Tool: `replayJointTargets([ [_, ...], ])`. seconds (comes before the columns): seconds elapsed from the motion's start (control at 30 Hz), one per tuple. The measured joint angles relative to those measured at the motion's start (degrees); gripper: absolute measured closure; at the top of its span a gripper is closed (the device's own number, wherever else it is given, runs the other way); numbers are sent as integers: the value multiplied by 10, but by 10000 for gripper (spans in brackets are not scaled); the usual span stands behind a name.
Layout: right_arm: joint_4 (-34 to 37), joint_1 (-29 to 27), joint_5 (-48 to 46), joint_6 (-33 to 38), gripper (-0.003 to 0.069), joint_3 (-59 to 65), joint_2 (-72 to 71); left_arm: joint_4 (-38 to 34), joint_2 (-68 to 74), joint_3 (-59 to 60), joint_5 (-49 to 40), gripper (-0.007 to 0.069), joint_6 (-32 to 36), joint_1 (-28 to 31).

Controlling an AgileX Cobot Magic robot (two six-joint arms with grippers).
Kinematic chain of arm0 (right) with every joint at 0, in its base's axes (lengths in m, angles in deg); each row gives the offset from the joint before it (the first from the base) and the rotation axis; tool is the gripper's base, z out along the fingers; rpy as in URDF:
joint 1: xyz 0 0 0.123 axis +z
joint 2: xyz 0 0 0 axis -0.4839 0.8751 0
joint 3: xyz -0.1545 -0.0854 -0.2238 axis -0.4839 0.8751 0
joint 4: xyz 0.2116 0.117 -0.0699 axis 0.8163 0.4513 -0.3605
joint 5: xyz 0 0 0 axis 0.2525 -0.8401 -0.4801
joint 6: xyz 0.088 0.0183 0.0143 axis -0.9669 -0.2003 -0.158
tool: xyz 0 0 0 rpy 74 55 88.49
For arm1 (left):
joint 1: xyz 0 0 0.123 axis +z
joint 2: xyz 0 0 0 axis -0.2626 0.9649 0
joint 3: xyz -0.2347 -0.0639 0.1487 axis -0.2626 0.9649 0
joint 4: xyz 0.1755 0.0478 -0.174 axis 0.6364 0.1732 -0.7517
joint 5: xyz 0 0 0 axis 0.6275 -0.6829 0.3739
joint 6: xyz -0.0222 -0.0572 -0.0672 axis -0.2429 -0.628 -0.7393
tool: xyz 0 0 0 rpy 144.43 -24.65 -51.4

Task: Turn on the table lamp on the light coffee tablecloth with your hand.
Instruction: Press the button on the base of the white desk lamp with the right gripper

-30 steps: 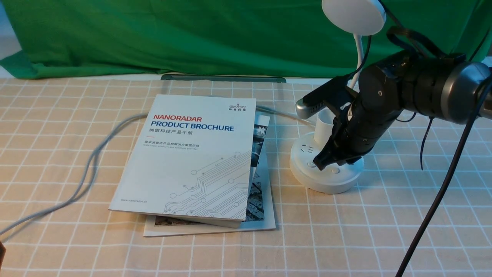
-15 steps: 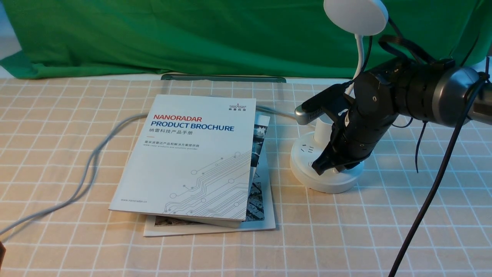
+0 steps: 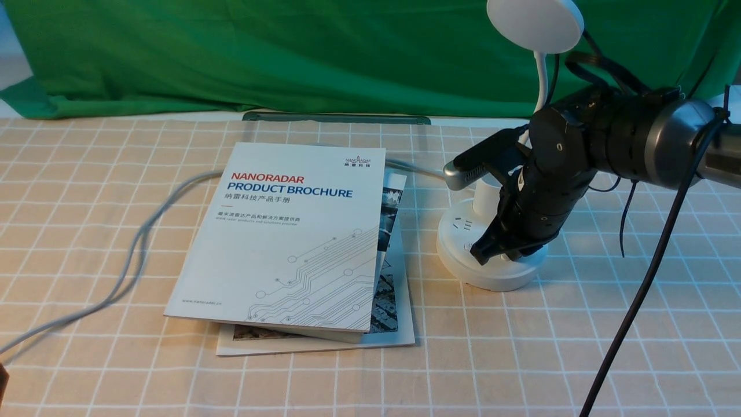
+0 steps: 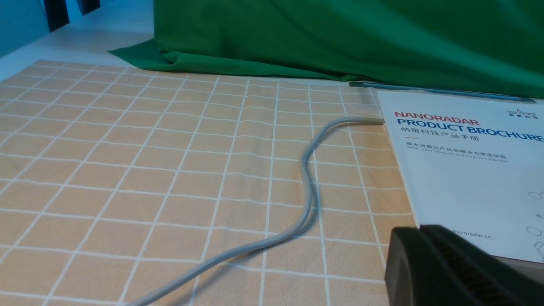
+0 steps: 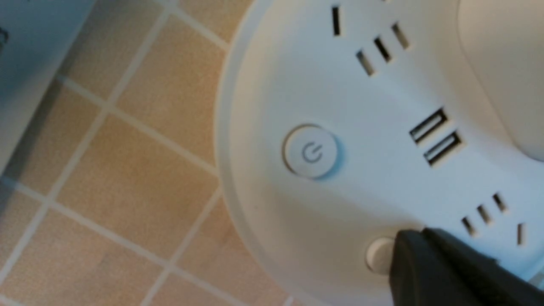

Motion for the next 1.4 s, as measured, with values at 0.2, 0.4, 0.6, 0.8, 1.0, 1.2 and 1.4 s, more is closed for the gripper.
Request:
replayJointTargets([
  [0.2, -1, 0, -6, 1, 629, -2, 5, 0, 0, 0, 0, 603, 0, 0],
  [0.4, -14, 5, -11, 1, 629, -8, 15, 0, 0, 0, 0, 603, 0, 0],
  [0.6, -27, 12, -14, 1, 629, -9, 16, 0, 0, 0, 0, 603, 0, 0],
  [0.8, -27, 12, -17, 1, 629, -10, 8, 0, 0, 0, 0, 603, 0, 0],
  [1.0, -4, 17, -31, 1, 629, 7, -31, 0, 0, 0, 0, 603, 0, 0],
  [1.2, 0, 18, -18, 4, 629, 7, -58, 0, 0, 0, 0, 603, 0, 0],
  [1.4, 1, 18, 12, 7, 629, 7, -53, 0, 0, 0, 0, 603, 0, 0],
])
